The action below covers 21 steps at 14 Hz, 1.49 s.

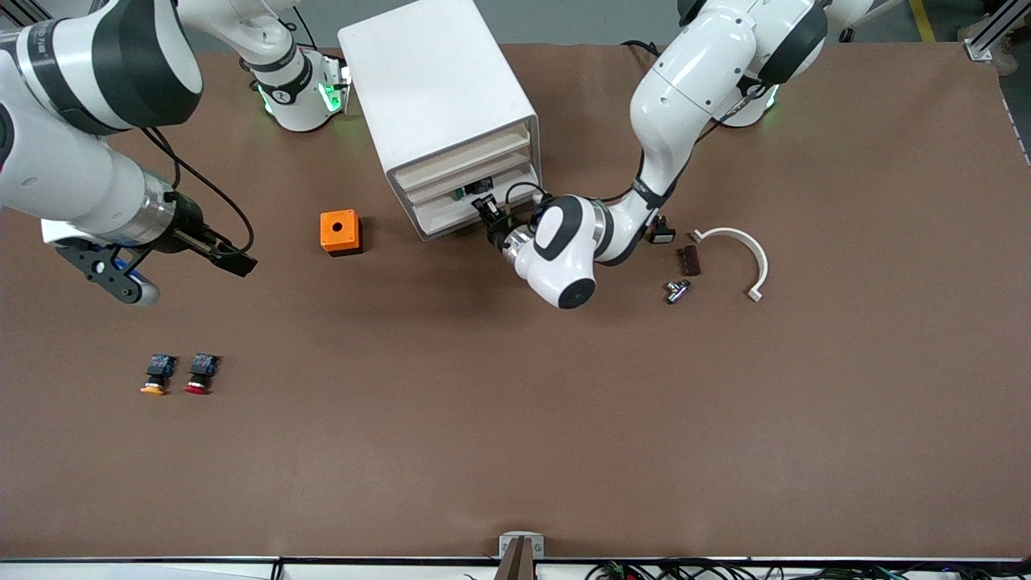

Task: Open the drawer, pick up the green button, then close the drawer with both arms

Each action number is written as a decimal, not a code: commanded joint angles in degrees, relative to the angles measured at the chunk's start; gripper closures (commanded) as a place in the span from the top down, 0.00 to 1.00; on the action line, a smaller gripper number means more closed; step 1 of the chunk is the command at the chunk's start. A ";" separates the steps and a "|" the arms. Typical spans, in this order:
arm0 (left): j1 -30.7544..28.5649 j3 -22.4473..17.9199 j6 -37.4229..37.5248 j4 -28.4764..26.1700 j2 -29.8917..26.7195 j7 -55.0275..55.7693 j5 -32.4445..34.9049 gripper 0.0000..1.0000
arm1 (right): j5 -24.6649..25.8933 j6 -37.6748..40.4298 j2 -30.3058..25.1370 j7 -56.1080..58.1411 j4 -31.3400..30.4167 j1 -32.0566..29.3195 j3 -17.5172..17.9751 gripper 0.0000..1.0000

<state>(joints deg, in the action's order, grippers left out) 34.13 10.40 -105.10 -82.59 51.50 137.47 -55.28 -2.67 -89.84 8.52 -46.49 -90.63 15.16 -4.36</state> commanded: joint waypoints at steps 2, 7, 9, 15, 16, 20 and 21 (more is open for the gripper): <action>-1.26 -2.21 -0.63 1.56 0.71 -3.87 -0.18 0.00 | 0.29 -1.73 1.67 -6.31 0.72 3.11 -0.39 1.00; -1.26 -6.35 -0.63 1.99 0.80 -9.06 -0.09 0.00 | -0.23 -6.30 4.83 -18.54 0.28 7.96 -0.39 1.00; -1.35 -7.05 -0.54 2.17 0.80 -10.72 -0.18 0.00 | -0.50 -7.80 6.06 -19.95 0.28 9.62 -0.39 1.00; -3.45 -7.06 0.34 2.26 -0.17 -12.23 2.37 1.00 | -1.73 -13.34 8.62 -29.34 -0.51 16.30 -0.30 1.00; -3.80 -7.06 1.73 3.48 -0.34 -11.79 2.55 1.00 | -1.73 -14.04 8.79 -31.80 -0.51 17.53 -0.30 1.00; -8.72 -7.32 10.87 7.00 -1.83 -12.22 5.16 1.00 | -1.73 -19.22 12.21 -40.94 -0.34 22.36 -0.30 1.00; -9.08 -7.14 11.67 8.14 -2.88 -12.23 10.14 1.00 | -1.64 -20.10 13.09 -43.31 -0.25 23.68 -0.39 1.00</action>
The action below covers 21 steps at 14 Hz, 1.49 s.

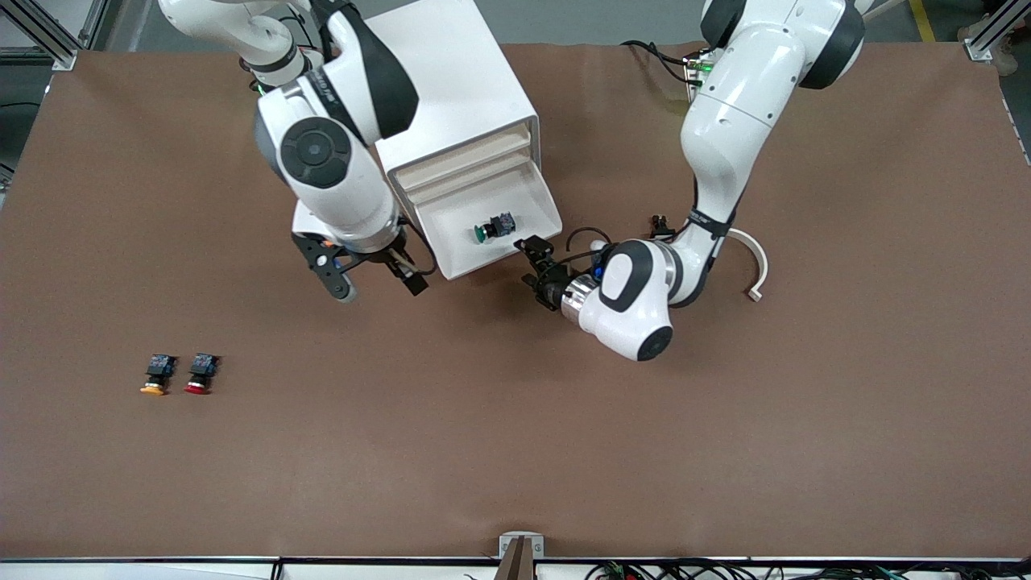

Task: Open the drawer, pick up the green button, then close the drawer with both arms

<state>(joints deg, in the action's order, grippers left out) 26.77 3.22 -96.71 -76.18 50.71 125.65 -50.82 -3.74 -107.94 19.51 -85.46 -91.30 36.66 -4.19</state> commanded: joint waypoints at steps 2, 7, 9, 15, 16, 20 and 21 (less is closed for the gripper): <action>-1.12 0.12 3.99 2.96 -4.99 -0.49 19.28 1.00 | -0.65 -2.37 3.08 -7.08 0.42 4.29 -0.47 1.00; -3.82 -0.06 4.60 2.61 -14.48 -14.78 31.39 1.00 | -0.65 -5.08 4.31 -15.69 -2.73 11.14 -0.55 1.00; -7.77 0.55 5.91 2.79 -15.81 -20.94 35.52 1.00 | -0.65 -10.08 4.31 -18.07 -6.15 12.90 -0.55 1.00; -14.99 0.21 11.89 1.82 -21.26 -51.91 44.39 1.00 | -0.65 -13.44 4.84 -18.43 -8.63 16.51 -0.55 1.00; -15.52 0.12 12.07 0.69 -22.31 -58.00 46.32 1.00 | -0.65 -13.35 5.62 -18.43 -8.63 16.77 -0.55 1.00; -18.34 0.12 12.08 -1.95 -26.00 -70.42 49.24 1.00 | -0.65 -13.09 7.12 -18.34 -8.63 17.65 -0.47 1.00; -18.34 0.12 12.08 -3.00 -27.40 -73.76 52.11 1.00 | -0.65 -13.00 7.21 -18.34 -8.63 18.00 -0.47 1.00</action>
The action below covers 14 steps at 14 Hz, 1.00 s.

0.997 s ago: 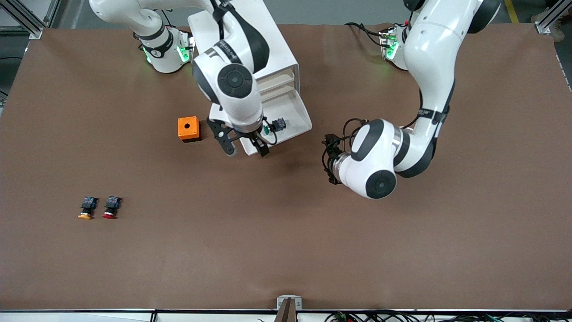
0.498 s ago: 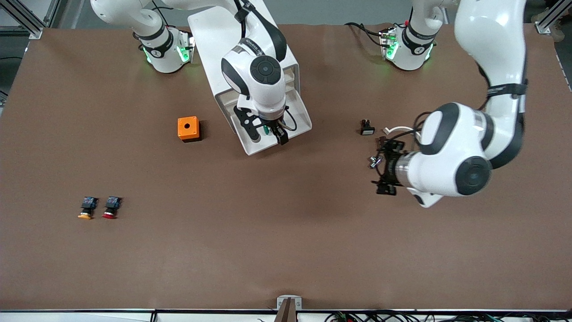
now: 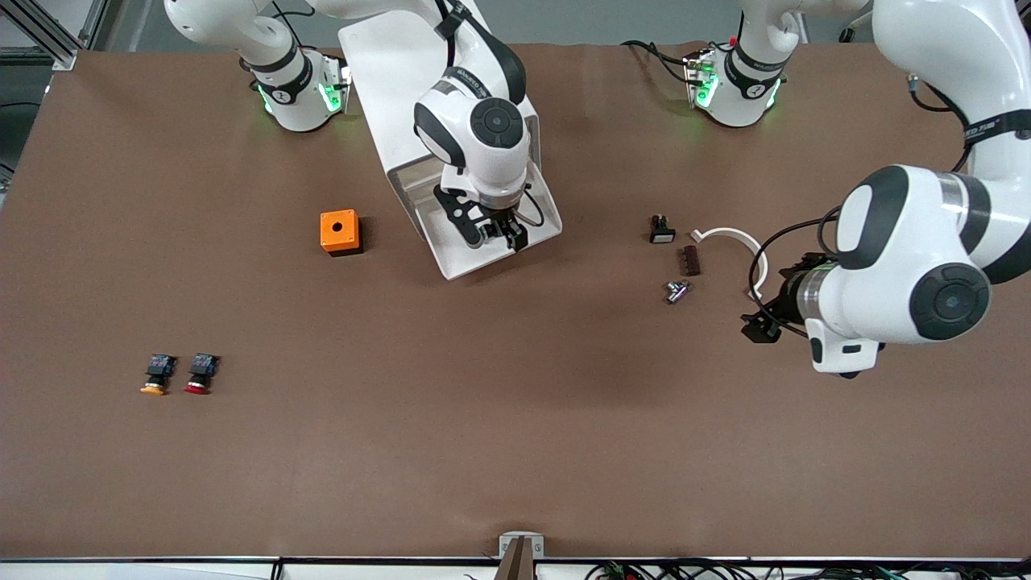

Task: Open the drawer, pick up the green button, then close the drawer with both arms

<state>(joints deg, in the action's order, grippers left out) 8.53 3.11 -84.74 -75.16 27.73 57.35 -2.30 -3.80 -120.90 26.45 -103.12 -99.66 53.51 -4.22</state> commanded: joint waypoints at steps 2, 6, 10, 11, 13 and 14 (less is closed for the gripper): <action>-0.09 0.41 -0.25 -6.75 -7.33 -9.69 5.99 1.00 | -0.60 0.48 0.61 -0.60 -0.28 1.60 -0.43 1.00; -0.09 0.50 -2.52 -13.50 -14.35 -21.19 5.99 1.00 | -0.60 0.22 1.93 -1.74 -0.19 2.39 -0.43 1.00; 0.00 0.76 -7.00 -21.68 -17.09 -22.54 5.38 1.00 | -0.60 0.13 2.64 -2.26 -0.10 2.92 -0.43 1.00; 0.00 0.85 -8.93 -24.57 -18.14 -22.54 5.29 1.00 | -0.60 0.22 2.64 -2.61 -0.10 3.00 -0.43 1.00; 0.35 1.11 -11.14 -27.67 -18.59 -22.54 5.20 1.00 | -0.60 0.22 2.64 -2.62 -0.10 3.18 -0.43 1.00; 0.00 1.55 -13.06 -29.33 -18.77 -22.63 3.81 1.00 | -0.60 0.31 2.64 -2.62 -0.10 3.18 -0.43 0.94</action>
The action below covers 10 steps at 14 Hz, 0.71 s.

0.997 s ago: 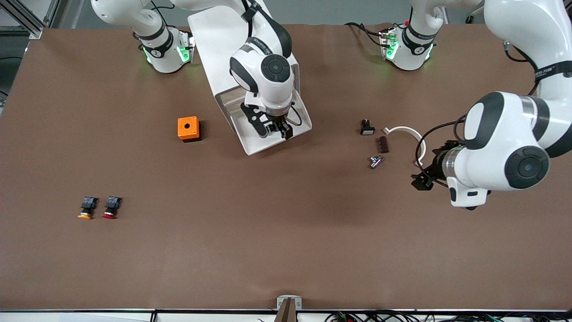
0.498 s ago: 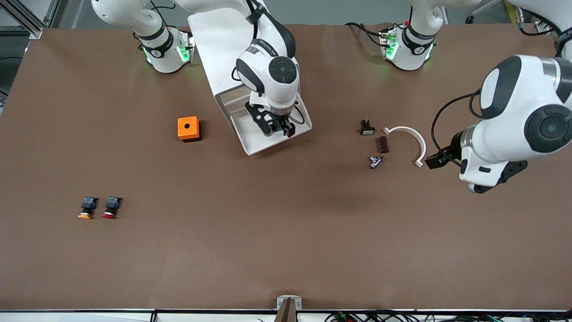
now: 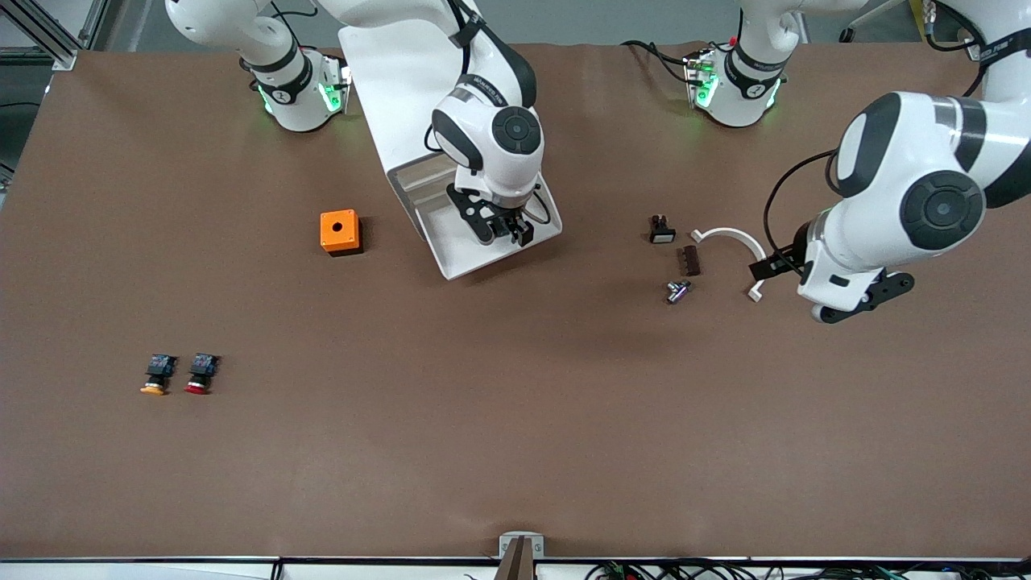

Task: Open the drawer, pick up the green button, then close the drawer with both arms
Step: 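Grasp the green button with the right gripper and lift it out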

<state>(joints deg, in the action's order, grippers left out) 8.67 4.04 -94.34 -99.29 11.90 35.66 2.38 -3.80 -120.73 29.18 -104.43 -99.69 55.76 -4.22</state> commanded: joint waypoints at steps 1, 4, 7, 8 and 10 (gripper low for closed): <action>-0.14 0.53 -5.49 -6.86 -2.93 -0.94 -5.06 1.00 | -0.60 0.15 -0.09 -1.30 -0.06 0.93 -0.44 0.83; 0.73 1.05 -7.97 -8.02 -2.14 -0.76 -10.28 1.00 | -0.60 0.15 -0.09 -1.30 -0.06 0.93 -0.44 0.17; 1.00 5.35 -9.63 -7.94 0.31 1.42 -10.29 1.00 | -0.60 0.32 -0.09 -1.39 0.20 0.84 -0.44 0.00; 1.17 6.93 -9.90 -7.85 0.84 3.44 -10.29 1.00 | -0.51 0.32 -0.09 -1.39 0.63 0.76 -0.52 0.00; 1.53 10.18 -10.86 -7.41 3.30 8.35 -11.33 1.00 | -0.60 4.68 -0.18 -1.04 4.65 -0.38 -0.70 0.00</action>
<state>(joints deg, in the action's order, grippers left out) 9.85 11.85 -103.62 -106.91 13.16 40.41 -7.43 -3.80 -120.14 29.18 -104.87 -98.85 55.82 -4.48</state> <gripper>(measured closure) 0.000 0.581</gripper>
